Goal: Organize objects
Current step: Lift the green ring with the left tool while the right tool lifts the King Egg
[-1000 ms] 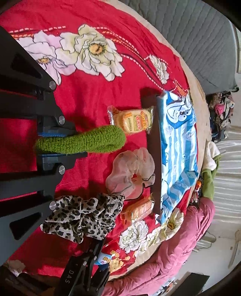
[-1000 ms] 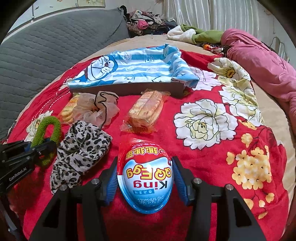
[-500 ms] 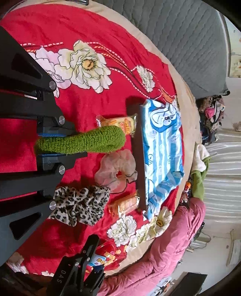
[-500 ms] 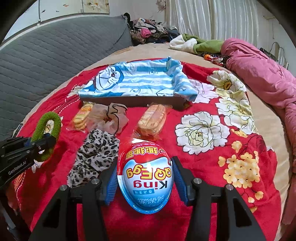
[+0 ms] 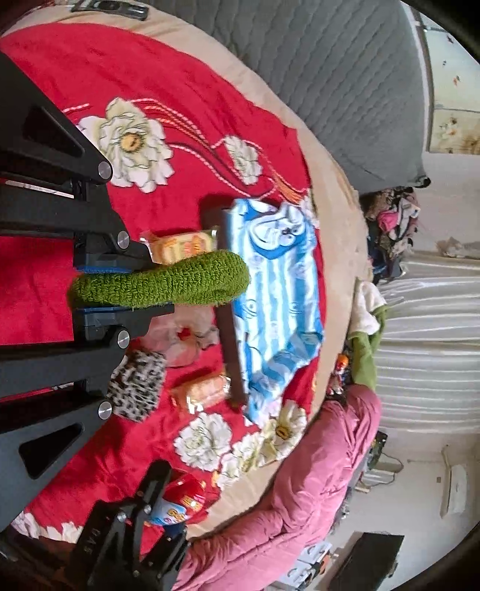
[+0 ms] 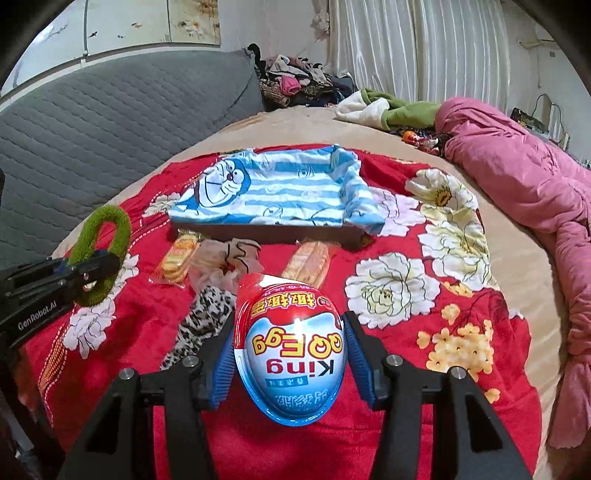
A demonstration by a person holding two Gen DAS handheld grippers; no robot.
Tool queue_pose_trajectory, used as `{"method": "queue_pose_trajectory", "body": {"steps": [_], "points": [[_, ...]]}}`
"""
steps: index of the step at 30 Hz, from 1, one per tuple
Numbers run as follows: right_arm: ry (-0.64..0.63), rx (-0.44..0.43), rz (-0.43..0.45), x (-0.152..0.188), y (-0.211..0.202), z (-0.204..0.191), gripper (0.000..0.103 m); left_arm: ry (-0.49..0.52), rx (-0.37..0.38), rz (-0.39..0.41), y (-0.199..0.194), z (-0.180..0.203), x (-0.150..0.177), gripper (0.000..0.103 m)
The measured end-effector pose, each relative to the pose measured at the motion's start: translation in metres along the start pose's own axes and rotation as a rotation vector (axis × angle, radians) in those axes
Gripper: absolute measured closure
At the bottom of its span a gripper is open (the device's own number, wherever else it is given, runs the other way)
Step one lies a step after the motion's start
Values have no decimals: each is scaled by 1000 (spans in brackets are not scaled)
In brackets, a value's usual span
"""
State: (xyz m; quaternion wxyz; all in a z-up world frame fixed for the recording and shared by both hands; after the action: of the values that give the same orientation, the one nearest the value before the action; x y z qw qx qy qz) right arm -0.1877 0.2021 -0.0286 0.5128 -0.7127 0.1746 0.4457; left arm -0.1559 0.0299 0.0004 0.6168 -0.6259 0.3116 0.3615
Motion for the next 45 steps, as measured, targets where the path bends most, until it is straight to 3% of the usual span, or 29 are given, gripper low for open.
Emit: {"method": "queue_pose_trajectory", "body": {"steps": [45], "points": [[-48,5,105,-112,20,-37,49,-14,-39,122,22,-38,-109,91]]}}
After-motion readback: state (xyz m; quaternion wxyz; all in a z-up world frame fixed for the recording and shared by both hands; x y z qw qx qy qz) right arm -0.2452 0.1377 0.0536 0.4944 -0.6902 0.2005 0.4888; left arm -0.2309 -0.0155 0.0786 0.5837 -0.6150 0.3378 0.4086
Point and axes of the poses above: each gripper's, at about its wrist camera, not at the fingertips, and y roughly the way its jaws point, z to its right, x to its underside, the point moved 8 cm from there along y, roughly the way its jaws point, and after that the axes turned 9 degrees about z, right-handed, at the moved point
